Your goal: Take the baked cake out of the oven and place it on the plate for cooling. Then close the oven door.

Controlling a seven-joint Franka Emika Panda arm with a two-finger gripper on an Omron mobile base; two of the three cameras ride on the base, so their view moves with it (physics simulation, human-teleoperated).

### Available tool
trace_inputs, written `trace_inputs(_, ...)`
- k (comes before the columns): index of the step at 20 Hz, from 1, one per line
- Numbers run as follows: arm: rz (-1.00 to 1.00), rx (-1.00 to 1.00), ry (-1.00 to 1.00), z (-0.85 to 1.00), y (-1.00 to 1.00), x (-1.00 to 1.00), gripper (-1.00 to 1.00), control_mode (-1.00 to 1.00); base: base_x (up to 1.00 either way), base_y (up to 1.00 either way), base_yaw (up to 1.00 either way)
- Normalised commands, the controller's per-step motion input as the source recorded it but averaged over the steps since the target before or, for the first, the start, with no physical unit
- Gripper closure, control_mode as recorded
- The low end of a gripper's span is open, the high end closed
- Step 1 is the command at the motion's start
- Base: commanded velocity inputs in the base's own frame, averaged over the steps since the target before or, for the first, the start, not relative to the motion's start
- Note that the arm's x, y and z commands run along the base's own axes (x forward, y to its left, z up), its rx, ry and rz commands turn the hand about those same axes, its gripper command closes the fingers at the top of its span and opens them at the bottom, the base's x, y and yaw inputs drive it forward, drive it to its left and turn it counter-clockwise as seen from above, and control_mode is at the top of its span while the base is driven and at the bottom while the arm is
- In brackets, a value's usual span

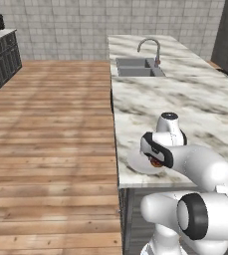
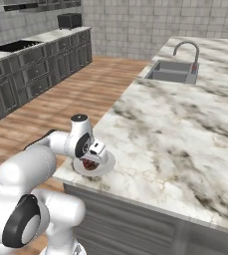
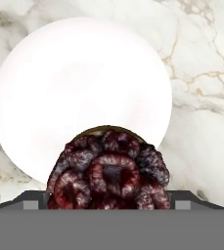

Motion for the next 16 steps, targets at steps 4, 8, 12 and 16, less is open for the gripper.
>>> trace_inputs(4, 0.0, 0.0, 0.0, 0.0, 0.0, 0.0, 1.0, 1.0, 0.0, 0.0, 0.0)
trace_inputs(8, 0.0, 0.0, 0.0, 0.0, 0.0, 0.0, 1.0, 1.0, 0.0, 0.0, 0.0)
trace_inputs(12, 0.0, 0.0, 0.0, 0.0, 0.0, 0.0, 1.0, 1.0, 0.0, 0.0, 0.0)
trace_inputs(16, 0.0, 0.0, 0.0, 0.0, 0.0, 0.0, 1.0, 1.0, 0.0, 0.0, 0.0)
